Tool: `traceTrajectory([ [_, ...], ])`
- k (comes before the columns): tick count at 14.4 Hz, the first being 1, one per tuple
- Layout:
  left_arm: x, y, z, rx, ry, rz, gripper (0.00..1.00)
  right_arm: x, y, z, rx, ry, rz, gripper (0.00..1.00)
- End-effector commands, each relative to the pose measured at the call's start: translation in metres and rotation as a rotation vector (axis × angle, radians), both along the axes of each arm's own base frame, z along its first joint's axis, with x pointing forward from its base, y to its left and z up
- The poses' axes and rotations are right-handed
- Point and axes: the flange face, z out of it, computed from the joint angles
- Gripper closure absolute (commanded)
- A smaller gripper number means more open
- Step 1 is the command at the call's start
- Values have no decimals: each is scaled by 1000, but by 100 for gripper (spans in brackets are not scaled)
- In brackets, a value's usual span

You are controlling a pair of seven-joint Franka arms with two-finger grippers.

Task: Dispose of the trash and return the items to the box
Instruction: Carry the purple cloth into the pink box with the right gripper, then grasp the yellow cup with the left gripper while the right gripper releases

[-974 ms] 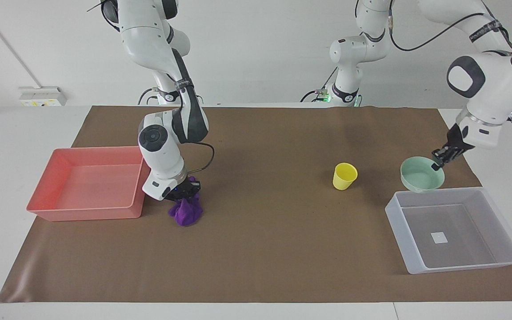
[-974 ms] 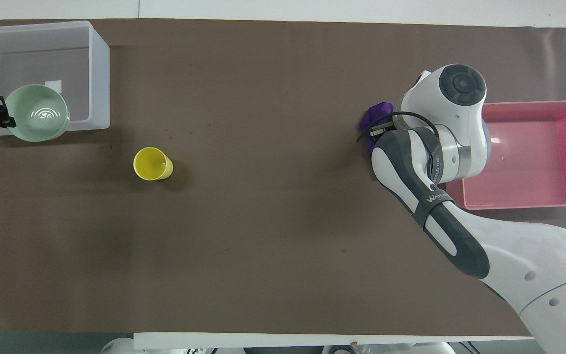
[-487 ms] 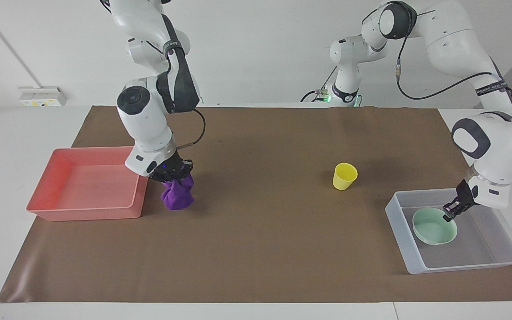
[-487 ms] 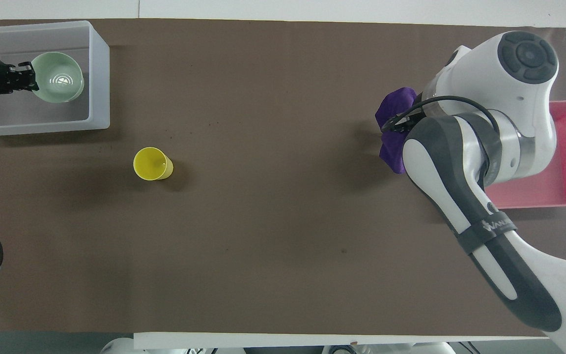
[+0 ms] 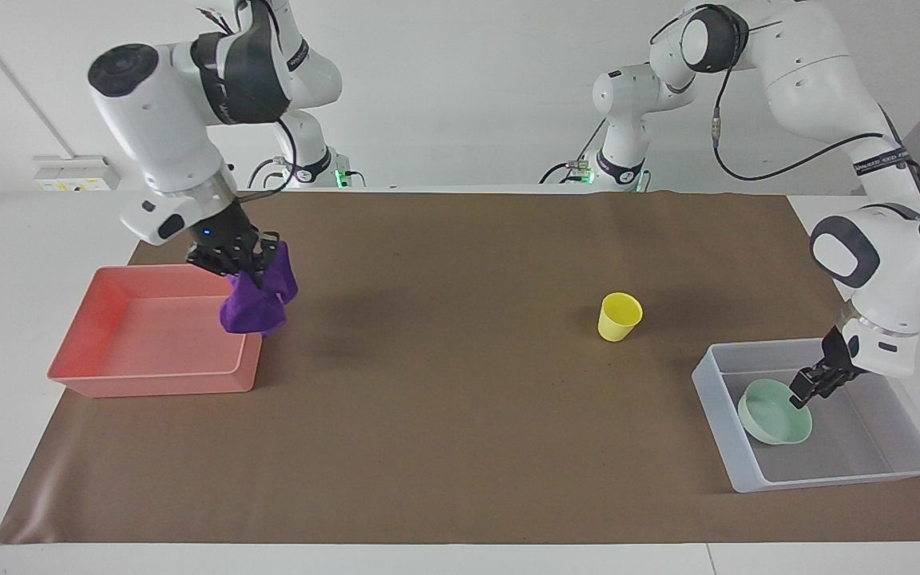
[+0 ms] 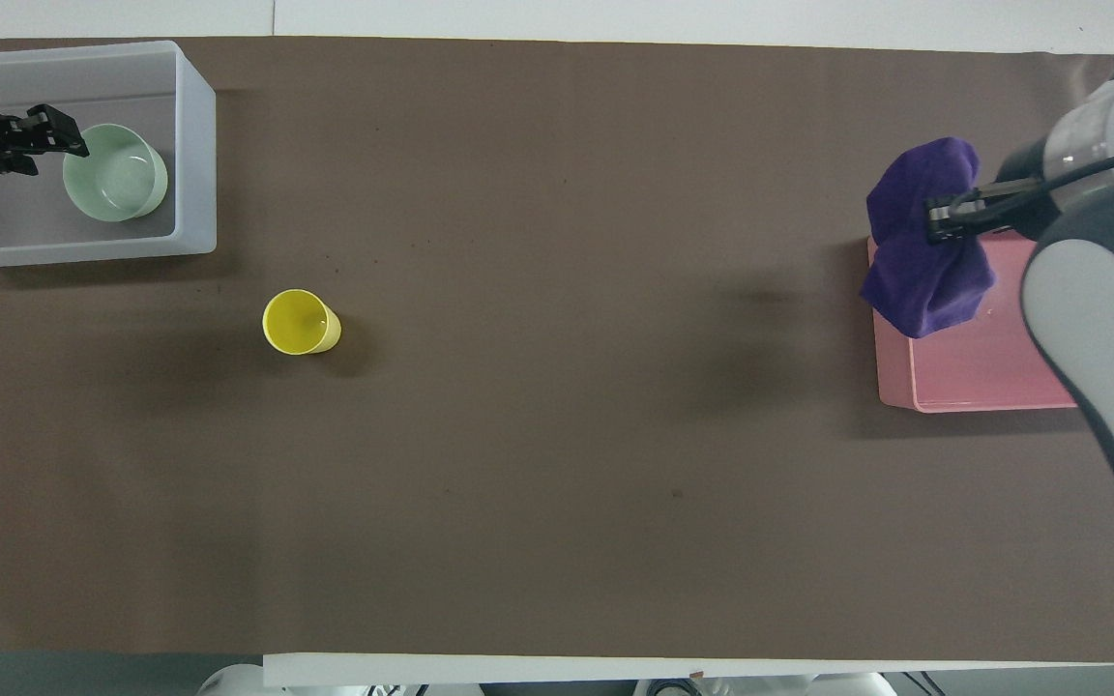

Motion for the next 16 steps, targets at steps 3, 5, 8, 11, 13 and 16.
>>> traceTrajectory([
  [3, -116, -55, 59, -28, 291, -68, 0, -25, -99, -21, 0, 38, -59, 99],
  [5, -161, -116, 30, -11, 336, -85, 0, -30, -119, -46, 3, 56, -75, 99],
  [8, -197, -172, -4, -9, 240, 19, 0, -40, -146, -95, -7, 47, -121, 99],
  [11, -207, -180, -33, -14, 197, 19, 0, -43, -170, -135, -13, 45, -107, 98],
  [13, -204, -185, -41, -25, 148, 28, 0, -42, -183, -156, -12, 62, -116, 97],
  [16, -204, -195, -50, -33, 143, 89, 46, -41, -181, -162, -15, 57, -88, 71],
])
